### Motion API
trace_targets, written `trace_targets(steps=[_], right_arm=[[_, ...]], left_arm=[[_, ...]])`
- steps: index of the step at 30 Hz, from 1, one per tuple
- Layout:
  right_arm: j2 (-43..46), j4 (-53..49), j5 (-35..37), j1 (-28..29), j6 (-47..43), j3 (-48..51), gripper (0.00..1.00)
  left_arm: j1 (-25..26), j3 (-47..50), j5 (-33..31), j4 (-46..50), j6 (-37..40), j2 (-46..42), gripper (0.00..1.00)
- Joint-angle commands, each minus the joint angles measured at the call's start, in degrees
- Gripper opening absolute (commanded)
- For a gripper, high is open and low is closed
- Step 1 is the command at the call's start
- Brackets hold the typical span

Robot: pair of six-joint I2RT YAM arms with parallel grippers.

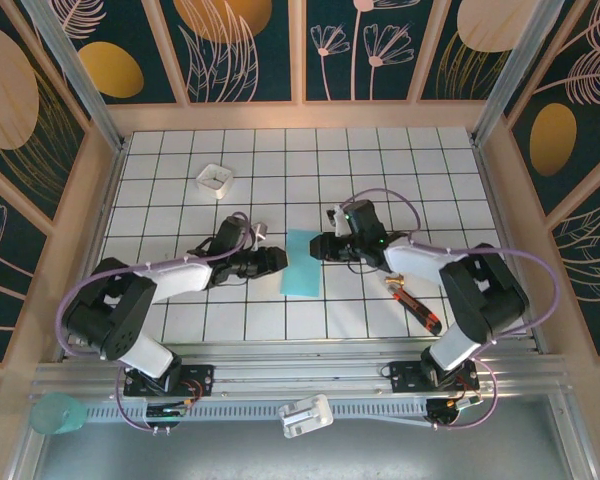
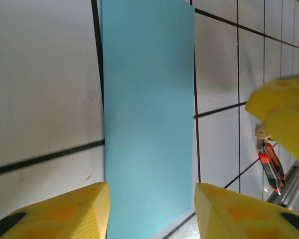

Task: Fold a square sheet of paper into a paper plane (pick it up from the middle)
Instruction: First fold in half a square sheet of paper at the center of the table, then fold the triangle a second time at the center of the table.

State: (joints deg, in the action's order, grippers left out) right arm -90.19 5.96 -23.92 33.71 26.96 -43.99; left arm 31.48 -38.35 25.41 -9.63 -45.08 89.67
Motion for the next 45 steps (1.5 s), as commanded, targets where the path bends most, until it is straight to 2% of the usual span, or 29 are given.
trace_targets(steps=[1, 4, 8, 12, 17, 20, 25, 31, 38, 45], right_arm=[[2.04, 0.29, 10.96, 2.4, 5.06, 3.95, 0.38], [-0.29, 2.77, 12.43, 2.75, 7.05, 3.28, 0.44], [-4.08, 4.08, 14.28, 2.91, 6.71, -0.16, 0.46], [-5.89, 2.73, 16.66, 2.18, 5.09, -2.09, 0.46], [-8.47, 2.35, 13.41, -0.28, 3.17, -4.23, 0.45], [-7.89, 1.03, 11.67, -0.17, 2.06, -4.09, 0.44], [-1.47, -4.34, 9.32, 0.98, 2.16, 1.18, 0.42], [6.84, -7.71, 9.06, 6.8, 7.65, 7.09, 0.39], [8.12, -3.03, 10.76, 12.17, 17.57, 10.74, 0.34], [6.95, 0.26, 12.5, 14.29, 23.74, 12.61, 0.34]], left_arm=[[-0.11, -4.54, -1.66, 0.13, 3.58, 2.78, 0.5], [-0.17, -6.39, -2.41, 1.52, 5.85, 5.7, 0.5], [-0.16, -9.49, -2.65, 3.75, 8.08, 10.15, 0.49], [0.05, -9.69, -2.14, 3.65, 8.38, 10.71, 0.47], [0.98, -8.99, -1.14, 3.85, 8.6, 9.42, 0.42], [1.81, -7.73, 0.03, 3.74, 7.66, 8.86, 0.39], [2.13, -6.35, 0.86, 3.56, 8.32, 5.82, 0.36], [3.45, -3.5, 7.48, 2.33, 7.17, 3.82, 0.28], [3.48, -3.2, 7.02, 4.35, 8.66, 6.14, 0.15], [3.49, -1.13, 5.09, 3.28, 8.58, 7.57, 0.07]])
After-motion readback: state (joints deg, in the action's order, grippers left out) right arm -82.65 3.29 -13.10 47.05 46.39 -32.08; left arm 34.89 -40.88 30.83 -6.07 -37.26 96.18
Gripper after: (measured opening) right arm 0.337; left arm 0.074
